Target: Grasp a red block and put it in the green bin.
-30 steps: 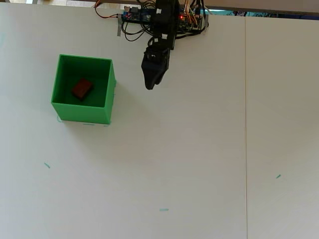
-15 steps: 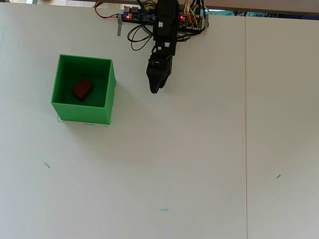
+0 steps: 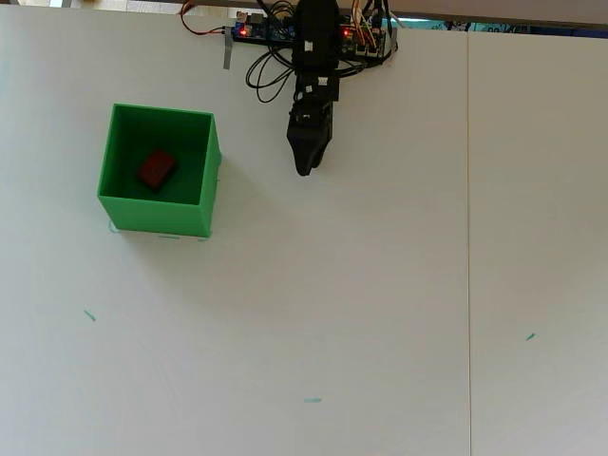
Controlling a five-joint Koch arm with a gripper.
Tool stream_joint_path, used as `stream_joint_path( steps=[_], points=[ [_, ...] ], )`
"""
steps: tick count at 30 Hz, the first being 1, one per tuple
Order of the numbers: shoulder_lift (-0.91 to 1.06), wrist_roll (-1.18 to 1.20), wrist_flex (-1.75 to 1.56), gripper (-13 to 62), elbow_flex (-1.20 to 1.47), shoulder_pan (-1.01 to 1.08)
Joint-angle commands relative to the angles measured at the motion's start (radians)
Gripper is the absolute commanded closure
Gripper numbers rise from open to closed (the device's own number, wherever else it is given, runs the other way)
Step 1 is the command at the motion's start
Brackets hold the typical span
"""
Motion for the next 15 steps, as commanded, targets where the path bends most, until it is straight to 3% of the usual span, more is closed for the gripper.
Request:
stream_joint_path(
  steps=[1, 15],
  points=[
    [0.089, 0.002, -0.046, 13.7, 0.064, -0.006],
    [0.035, 0.002, 0.058, 13.5, 0.064, 0.094]
  ],
)
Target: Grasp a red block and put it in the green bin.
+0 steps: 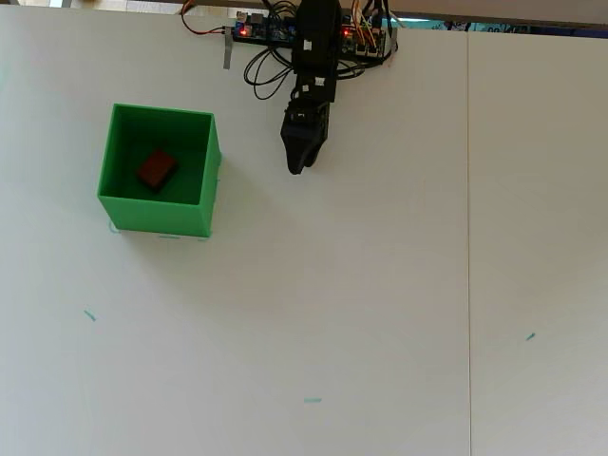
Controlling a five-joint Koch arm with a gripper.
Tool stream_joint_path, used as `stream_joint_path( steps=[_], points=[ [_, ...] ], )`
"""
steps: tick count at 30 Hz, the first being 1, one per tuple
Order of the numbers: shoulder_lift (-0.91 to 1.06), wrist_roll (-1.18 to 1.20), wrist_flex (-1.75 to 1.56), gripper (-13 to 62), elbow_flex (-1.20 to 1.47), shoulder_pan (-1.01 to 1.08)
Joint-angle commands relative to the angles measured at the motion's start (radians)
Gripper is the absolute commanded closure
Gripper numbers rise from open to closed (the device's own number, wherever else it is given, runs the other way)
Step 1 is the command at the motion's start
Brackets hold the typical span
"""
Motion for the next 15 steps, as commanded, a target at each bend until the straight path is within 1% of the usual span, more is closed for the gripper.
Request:
stream_joint_path(
  steps=[1, 15],
  points=[
    [0.034, 0.0, 0.015, 13.7, 0.061, 0.005],
    [0.035, -0.005, 0.018, 14.3, 0.061, 0.005]
  ],
)
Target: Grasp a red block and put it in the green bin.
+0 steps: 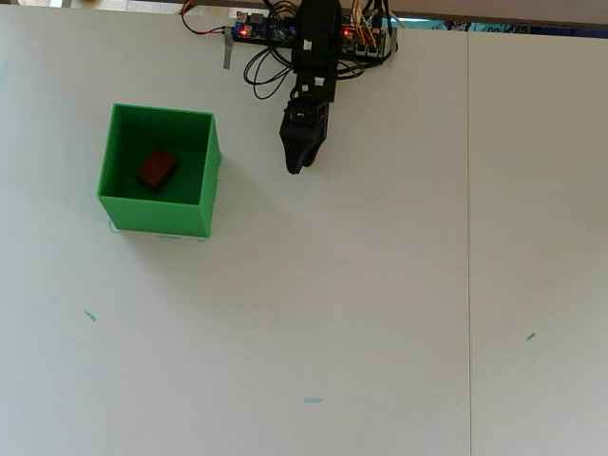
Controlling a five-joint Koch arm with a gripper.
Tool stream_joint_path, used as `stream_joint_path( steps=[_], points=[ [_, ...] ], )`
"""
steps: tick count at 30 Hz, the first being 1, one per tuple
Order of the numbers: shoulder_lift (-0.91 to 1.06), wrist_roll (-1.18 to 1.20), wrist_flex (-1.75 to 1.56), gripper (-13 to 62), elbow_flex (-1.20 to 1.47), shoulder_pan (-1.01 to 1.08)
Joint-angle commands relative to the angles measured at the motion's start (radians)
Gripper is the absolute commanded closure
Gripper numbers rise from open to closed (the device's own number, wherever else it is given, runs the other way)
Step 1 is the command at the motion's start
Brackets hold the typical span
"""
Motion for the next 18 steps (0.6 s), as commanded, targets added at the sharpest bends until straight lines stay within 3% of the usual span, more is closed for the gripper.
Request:
stream_joint_path(
  steps=[1, 16, 18],
  points=[
    [0.035, -0.002, 0.014, 14.3, 0.061, 0.002],
    [0.035, -0.009, 0.017, 14.9, 0.061, 0.005],
    [0.035, -0.1, 0.02, 14.9, 0.061, 0.003]
  ],
)
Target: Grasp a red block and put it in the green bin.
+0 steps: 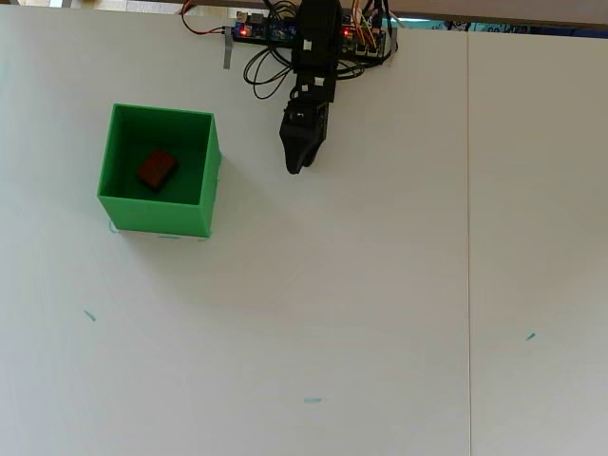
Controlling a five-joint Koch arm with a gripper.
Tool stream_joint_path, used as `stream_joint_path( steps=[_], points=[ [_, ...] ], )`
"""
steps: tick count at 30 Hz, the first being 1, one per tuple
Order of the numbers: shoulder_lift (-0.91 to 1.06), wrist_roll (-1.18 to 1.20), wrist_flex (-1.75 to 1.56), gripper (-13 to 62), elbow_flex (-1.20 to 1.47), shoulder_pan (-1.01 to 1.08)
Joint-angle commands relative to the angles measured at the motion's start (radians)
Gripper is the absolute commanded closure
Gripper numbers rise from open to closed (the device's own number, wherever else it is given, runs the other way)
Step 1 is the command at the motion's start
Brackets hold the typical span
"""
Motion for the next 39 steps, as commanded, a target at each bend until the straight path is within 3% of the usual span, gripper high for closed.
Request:
stream_joint_path(
  steps=[1, 5, 39],
  points=[
    [0.035, -0.133, 0.017, 14.8, 0.061, -0.003],
    [0.035, -0.27, 0.017, 14.9, 0.061, -0.005],
    [0.035, -0.229, 0.02, 14.7, 0.061, -0.02]
  ],
)
